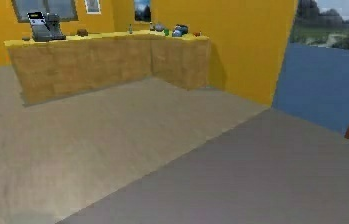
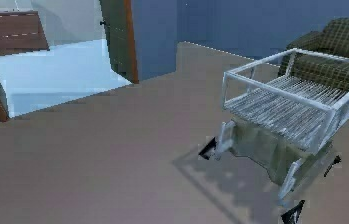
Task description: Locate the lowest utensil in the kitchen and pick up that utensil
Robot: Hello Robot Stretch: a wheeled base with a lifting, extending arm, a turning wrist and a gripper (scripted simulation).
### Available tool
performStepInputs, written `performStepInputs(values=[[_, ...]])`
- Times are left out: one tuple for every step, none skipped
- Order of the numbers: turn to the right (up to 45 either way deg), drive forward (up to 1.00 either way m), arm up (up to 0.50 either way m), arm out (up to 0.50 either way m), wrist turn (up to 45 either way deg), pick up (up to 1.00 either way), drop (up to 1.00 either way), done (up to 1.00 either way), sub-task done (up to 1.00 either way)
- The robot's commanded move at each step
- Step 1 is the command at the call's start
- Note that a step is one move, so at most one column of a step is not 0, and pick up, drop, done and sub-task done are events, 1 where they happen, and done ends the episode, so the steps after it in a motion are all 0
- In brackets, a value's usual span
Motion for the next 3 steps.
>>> performStepInputs(values=[[0.0, 1.0, 0.0, 0.0, 0.0, 0.0, 0.0, 0.0, 0.0], [-3.0, 0.0, 0.0, 0.0, 0.0, 0.0, 0.0, 0.0, 0.0], [0.0, 1.0, 0.0, 0.0, 0.0, 0.0, 0.0, 0.0, 0.0]])
